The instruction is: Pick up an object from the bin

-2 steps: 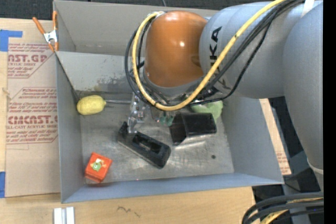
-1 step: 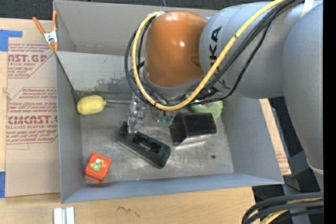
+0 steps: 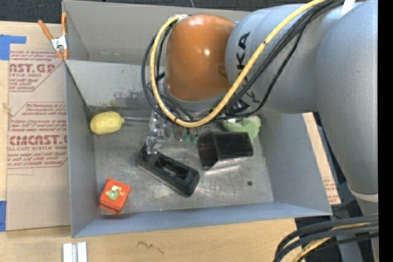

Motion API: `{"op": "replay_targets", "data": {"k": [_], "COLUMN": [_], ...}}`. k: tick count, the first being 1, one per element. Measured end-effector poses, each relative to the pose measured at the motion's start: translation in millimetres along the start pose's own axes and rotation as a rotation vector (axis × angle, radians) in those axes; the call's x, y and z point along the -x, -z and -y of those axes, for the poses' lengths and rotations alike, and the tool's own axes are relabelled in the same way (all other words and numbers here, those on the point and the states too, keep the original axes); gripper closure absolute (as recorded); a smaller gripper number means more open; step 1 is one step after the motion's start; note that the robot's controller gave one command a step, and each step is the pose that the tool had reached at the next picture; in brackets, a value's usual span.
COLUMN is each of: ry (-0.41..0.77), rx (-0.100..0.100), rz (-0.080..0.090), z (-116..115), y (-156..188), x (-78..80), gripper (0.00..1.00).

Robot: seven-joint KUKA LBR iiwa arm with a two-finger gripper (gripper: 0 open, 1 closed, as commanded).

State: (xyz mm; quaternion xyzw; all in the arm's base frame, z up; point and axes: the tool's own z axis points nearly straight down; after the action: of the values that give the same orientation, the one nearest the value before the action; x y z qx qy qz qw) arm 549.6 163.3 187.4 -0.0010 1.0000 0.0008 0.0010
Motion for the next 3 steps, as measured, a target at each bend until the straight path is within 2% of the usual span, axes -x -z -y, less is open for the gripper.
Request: {"op": "replay_targets", "data": {"k": [1, 2, 3], "ry": [0.001, 0.136, 0.136], "rx": [0.0, 0.0, 0.0], "rz": [-0.001, 0.0, 0.0], "z": [0, 5, 5], "y": [-5, 50, 50], "x": [1.9, -29.3, -29.3], "gripper": [1.0, 1.0, 1.0]}}
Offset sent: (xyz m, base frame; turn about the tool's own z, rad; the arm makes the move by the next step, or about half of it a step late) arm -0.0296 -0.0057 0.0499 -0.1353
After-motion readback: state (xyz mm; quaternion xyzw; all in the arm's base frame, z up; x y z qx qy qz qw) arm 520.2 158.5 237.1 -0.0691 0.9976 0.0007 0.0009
